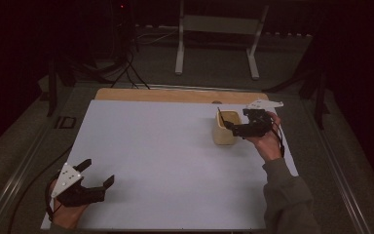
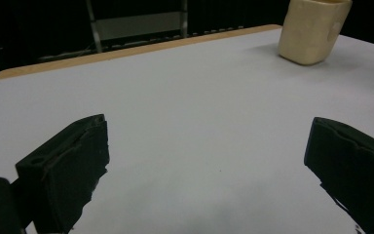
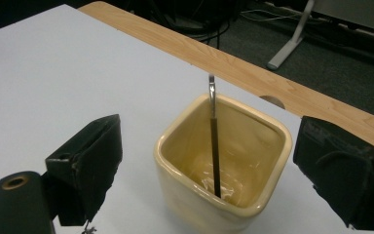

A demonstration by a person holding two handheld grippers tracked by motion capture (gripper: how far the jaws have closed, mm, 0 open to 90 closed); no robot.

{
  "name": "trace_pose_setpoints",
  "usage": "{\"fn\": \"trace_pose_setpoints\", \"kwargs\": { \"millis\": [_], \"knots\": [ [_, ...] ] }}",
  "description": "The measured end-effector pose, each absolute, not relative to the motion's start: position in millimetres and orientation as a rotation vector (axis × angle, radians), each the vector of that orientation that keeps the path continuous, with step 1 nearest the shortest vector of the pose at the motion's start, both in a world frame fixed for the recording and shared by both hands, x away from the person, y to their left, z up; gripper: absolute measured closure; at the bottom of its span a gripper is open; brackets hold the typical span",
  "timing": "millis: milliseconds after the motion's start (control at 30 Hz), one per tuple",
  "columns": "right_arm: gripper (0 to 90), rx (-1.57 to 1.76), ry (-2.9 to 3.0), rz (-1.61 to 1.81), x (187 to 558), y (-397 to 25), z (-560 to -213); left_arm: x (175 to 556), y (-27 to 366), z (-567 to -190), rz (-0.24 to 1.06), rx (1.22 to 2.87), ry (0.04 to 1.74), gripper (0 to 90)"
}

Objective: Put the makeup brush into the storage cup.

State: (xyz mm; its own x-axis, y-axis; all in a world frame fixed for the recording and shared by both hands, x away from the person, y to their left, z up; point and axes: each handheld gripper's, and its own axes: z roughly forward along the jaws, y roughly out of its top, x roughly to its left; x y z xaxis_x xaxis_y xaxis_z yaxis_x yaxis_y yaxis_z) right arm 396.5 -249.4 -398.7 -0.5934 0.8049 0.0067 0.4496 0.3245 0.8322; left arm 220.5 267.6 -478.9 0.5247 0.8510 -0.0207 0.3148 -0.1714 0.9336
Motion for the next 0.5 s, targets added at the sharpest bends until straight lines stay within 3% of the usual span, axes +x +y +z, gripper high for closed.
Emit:
{"fn": "trace_pose_setpoints", "kwargs": {
  "millis": [500],
  "knots": [
    [10.4, 1.061, 2.239, 1.183, 384.2, -251.8, -403.6, 218.9, 267.0, -478.9, 0.648, 1.736, 0.982, 3.6]
  ]
}}
